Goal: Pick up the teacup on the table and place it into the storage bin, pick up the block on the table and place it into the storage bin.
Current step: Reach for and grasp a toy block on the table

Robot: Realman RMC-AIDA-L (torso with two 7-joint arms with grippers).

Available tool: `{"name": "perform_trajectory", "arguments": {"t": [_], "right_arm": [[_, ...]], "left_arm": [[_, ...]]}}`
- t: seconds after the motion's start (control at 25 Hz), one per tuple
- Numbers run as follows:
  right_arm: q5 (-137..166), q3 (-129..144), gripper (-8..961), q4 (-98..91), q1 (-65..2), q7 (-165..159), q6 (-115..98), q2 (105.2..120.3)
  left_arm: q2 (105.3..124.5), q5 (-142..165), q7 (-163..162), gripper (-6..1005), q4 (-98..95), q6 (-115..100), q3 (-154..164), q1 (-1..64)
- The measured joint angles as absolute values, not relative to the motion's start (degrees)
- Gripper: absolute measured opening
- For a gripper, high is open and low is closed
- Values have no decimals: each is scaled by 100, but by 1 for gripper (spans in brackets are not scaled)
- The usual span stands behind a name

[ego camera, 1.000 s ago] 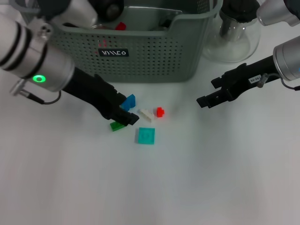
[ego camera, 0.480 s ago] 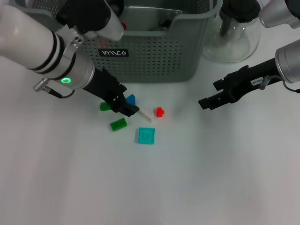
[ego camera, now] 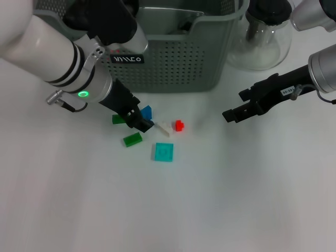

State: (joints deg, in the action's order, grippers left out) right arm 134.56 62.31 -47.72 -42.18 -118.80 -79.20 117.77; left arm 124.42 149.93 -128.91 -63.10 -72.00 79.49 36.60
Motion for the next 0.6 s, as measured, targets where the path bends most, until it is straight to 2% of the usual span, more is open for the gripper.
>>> {"name": "perform_trajectory", "arguments": {"t": [0.6], "right_arm": [[13455, 6159, 881, -4772, -4229, -11880, -7910, 11743]], "left_arm": [[12441, 15003, -13043, 652, -6033, -6847, 8314, 3738]]}}
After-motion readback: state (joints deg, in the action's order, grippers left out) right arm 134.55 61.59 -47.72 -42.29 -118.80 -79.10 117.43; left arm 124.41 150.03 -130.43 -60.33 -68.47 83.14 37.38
